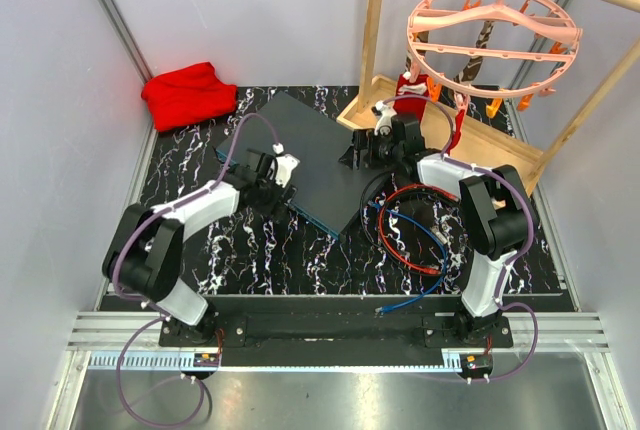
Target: Insert the plug into the switch port
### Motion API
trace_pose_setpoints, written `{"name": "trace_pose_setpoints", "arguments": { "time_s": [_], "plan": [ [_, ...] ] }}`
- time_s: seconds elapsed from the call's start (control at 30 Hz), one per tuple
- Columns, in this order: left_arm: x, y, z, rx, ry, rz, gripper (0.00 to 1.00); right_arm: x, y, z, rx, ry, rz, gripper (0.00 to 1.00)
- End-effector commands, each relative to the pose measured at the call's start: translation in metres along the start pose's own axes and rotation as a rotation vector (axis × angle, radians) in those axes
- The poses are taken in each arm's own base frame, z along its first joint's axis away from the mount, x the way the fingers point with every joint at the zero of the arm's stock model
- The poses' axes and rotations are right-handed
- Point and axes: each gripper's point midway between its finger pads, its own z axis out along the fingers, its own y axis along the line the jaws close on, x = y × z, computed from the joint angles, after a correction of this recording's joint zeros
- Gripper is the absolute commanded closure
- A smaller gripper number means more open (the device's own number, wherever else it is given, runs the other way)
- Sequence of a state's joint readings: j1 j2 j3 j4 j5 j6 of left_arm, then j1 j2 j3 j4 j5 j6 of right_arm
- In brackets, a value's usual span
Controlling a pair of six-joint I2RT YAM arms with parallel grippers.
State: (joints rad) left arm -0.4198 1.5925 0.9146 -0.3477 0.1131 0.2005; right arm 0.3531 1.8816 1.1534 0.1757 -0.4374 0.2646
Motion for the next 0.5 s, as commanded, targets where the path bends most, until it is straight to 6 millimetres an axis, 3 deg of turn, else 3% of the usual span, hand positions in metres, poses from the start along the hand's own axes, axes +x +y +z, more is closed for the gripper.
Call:
{"name": "trace_pose_setpoints", "arguments": {
  "time_s": [0.0,0.17,0.47],
  "plan": [
    [-0.005,0.013,-0.026,-0.121,-0.086,-0.094,0.25,-0.025,0.005,0.002,-0.014,-0.048,-0.054,0.00],
    [0.015,0.031,-0.031,-0.259,-0.046,-0.163,0.25,-0.035,-0.005,0.007,0.033,-0.055,-0.075,0.01],
    [0.009,0.043,-0.014,-0.298,0.011,-0.163,0.25,-0.041,-0.028,0.020,0.138,-0.055,-0.099,0.00]
  ]
}}
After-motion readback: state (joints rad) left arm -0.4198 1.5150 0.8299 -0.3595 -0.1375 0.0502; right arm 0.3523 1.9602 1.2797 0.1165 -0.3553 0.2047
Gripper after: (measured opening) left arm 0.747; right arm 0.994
